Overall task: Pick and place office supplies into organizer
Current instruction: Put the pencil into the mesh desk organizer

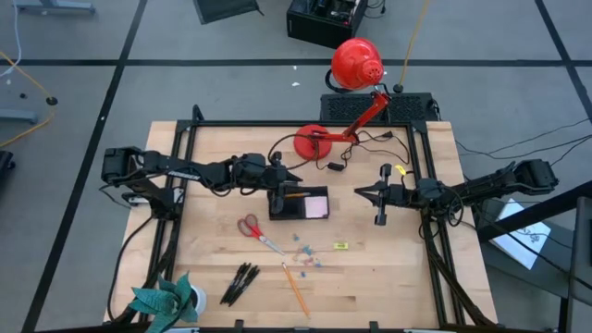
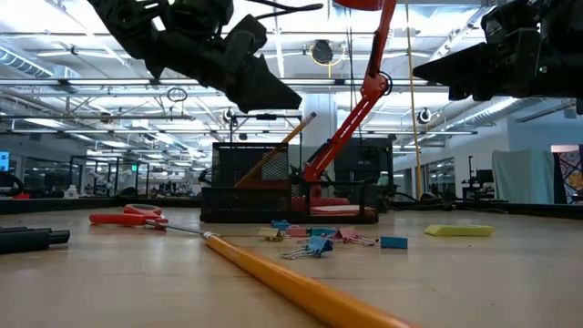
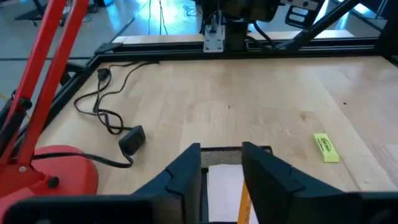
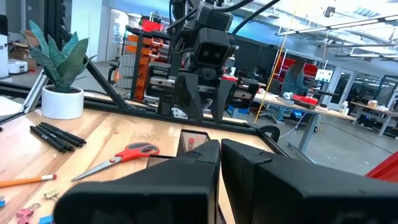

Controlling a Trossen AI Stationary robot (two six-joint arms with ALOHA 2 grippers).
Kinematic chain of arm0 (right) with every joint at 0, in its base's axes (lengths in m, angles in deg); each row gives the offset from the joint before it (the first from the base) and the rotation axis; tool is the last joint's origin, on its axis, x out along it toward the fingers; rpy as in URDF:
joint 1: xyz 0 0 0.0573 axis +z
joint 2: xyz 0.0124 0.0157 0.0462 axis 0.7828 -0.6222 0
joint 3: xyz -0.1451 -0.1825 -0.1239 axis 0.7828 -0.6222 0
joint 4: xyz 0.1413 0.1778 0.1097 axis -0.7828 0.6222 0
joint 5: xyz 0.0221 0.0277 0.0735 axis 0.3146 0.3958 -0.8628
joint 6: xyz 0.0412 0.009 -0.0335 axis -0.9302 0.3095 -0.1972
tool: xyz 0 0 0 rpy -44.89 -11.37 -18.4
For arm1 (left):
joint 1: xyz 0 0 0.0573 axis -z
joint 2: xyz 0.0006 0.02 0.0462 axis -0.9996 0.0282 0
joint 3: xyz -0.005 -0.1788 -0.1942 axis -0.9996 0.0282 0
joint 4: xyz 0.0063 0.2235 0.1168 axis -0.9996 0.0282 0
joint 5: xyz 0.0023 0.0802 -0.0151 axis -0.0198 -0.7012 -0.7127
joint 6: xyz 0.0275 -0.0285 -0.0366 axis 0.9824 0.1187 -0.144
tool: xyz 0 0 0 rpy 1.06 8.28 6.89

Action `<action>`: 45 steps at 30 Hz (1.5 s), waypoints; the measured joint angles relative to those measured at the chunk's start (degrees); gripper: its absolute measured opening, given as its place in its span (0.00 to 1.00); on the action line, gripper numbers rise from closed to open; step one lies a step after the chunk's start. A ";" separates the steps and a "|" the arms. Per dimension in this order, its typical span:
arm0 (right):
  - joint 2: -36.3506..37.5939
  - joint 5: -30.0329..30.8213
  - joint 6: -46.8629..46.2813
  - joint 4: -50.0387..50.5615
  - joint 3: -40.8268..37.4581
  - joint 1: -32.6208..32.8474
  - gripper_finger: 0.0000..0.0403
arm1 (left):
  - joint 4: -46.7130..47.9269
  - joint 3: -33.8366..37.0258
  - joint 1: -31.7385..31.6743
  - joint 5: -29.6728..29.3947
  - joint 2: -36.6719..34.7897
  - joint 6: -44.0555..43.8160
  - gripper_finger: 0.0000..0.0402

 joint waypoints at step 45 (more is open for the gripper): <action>-0.02 -0.15 -1.99 0.02 -0.02 0.01 0.02 | 24.36 -10.54 35.87 -18.80 13.05 -49.49 0.40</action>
